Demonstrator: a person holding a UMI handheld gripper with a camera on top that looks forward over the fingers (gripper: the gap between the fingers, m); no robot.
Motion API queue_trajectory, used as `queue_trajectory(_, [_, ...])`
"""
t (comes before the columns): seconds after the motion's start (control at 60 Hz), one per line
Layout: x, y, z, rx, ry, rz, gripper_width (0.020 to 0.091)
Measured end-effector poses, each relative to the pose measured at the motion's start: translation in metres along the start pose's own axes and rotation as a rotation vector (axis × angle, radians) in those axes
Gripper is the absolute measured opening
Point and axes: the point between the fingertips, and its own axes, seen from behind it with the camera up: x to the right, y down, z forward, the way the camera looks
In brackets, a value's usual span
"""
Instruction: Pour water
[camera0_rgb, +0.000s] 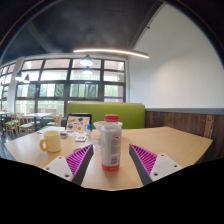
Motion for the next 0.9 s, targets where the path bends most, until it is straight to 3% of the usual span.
queue_trajectory(0.3, [0.006, -0.010, 0.094, -0.005, 0.068, -0.025, 0.0823])
queue_trajectory(0.35, [0.006, -0.006, 0.105, -0.032, 0.069, -0.013, 0.0784])
queue_trajectory(0.4, [0.007, 0.003, 0.113, -0.069, 0.075, 0.004, 0.0528])
queue_trajectory(0.483, [0.018, 0.000, 0.115, -0.045, 0.144, 0.001, 0.0497])
queue_trajectory(0.683, [0.008, -0.001, 0.119, -0.020, 0.127, -0.056, 0.0346])
queue_trajectory(0.9, [-0.005, -0.005, 0.120, -0.061, 0.158, -0.157, 0.0344])
